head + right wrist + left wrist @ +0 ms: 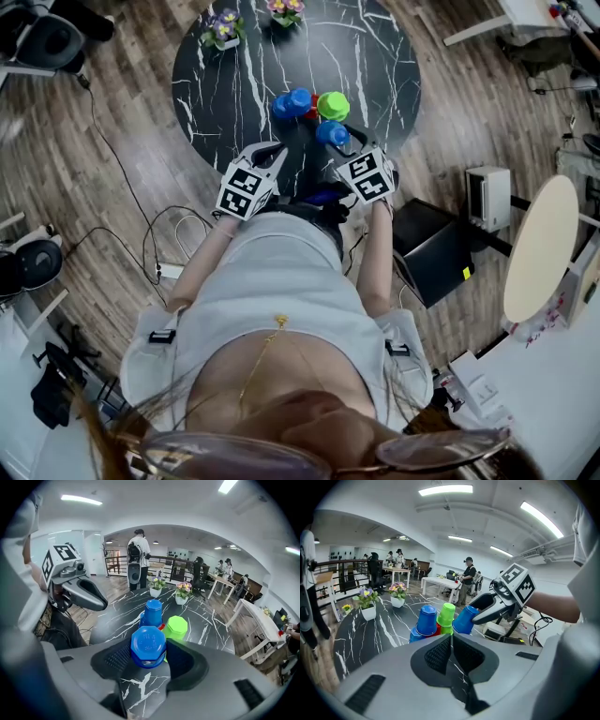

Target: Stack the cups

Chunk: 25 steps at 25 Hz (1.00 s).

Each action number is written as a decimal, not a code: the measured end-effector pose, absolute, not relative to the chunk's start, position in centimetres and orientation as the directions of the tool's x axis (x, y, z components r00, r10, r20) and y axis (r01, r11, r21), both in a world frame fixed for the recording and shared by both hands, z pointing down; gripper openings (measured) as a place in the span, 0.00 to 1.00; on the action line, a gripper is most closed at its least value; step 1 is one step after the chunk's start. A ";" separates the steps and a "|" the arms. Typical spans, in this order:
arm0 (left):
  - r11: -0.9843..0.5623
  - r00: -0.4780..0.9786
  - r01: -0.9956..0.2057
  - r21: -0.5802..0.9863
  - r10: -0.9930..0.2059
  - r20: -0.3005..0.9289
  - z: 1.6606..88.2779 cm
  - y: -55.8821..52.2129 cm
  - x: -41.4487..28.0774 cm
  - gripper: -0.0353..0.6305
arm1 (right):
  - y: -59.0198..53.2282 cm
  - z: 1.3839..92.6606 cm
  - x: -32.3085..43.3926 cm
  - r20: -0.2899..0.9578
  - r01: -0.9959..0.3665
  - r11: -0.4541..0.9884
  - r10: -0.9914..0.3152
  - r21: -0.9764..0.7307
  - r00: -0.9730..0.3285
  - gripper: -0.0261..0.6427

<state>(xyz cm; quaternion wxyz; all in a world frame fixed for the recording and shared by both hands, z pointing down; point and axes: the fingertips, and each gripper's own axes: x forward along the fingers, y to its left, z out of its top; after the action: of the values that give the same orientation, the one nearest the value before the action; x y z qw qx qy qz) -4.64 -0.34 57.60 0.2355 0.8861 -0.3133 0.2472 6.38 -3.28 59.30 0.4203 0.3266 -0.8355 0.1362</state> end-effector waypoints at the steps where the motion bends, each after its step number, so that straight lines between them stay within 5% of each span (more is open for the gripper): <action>1: -0.693 0.682 -0.672 0.263 -0.439 0.585 57.6 -0.4 -4.6 0.11 | -3.3 59.0 6.2 0.786 -0.660 0.750 -0.433 0.044 -0.441 0.40; 25: -0.675 0.677 -0.691 0.257 -0.483 0.555 56.7 -1.6 -5.3 0.11 | -6.4 53.0 3.5 0.728 -0.624 0.777 -0.473 0.079 -0.496 0.40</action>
<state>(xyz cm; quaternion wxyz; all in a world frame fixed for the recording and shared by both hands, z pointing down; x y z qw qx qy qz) -5.28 -1.56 56.68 0.2296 0.8866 -0.3311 0.2272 3.51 -6.38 53.00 0.3873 0.3191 -0.8594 0.0976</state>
